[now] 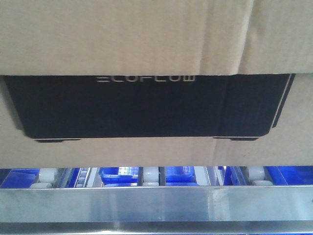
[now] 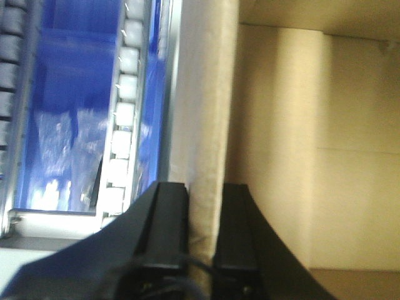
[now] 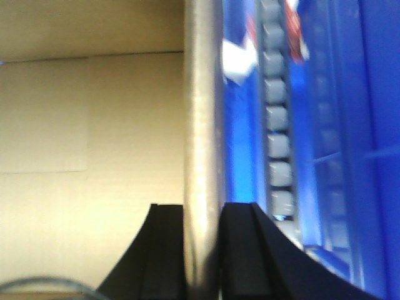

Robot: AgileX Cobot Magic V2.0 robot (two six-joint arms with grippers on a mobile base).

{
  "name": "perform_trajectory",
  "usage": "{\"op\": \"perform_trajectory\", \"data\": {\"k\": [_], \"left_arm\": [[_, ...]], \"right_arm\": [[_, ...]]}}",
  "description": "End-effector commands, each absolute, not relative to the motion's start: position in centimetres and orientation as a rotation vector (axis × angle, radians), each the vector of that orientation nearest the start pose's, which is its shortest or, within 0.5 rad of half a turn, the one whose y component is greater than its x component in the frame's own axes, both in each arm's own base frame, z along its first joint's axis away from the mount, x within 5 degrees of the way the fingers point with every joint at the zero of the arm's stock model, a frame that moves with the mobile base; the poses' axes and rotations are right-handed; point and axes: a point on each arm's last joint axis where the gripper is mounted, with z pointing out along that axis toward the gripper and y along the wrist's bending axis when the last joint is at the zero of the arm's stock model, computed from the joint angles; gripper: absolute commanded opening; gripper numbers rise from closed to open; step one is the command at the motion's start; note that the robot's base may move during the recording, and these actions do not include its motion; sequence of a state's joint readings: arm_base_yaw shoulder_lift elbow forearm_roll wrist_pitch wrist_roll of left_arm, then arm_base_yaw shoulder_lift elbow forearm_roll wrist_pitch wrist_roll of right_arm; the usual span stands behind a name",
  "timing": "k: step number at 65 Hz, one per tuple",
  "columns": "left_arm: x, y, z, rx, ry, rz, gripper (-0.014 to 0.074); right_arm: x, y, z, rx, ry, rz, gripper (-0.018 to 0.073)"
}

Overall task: Grab box from left shelf to table start
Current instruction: 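Lift the box with both grippers and pull it off the shelf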

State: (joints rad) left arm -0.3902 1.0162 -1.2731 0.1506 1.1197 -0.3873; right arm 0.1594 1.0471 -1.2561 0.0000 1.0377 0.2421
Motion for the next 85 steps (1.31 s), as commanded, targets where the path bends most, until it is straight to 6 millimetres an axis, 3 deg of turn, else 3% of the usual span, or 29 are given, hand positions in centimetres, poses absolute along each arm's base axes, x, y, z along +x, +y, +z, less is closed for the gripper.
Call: {"op": "perform_trajectory", "data": {"k": [1,24,42,64,85], "left_arm": [[14.4,-5.0,44.9,0.018,2.149,-0.283,-0.0102],[8.7,-2.8,44.6,0.056,2.098,-0.306,-0.0102],[6.6,-1.5,44.7,0.035,2.085,-0.301,-0.0102],[6.5,-1.6,44.6,0.051,2.092,-0.308,-0.0102],[3.8,-0.1,45.5,0.062,1.958,-0.347,-0.0102]], "right_arm": [[16.8,2.9,44.1,0.062,2.143,0.228,0.0066],[9.5,2.0,44.9,0.022,2.041,0.270,0.0066],[6.0,1.3,45.2,0.060,2.005,0.317,0.0066],[5.7,1.2,45.3,0.059,1.986,0.314,0.0066],[6.5,1.2,45.4,0.061,1.982,0.287,0.0066]]}}
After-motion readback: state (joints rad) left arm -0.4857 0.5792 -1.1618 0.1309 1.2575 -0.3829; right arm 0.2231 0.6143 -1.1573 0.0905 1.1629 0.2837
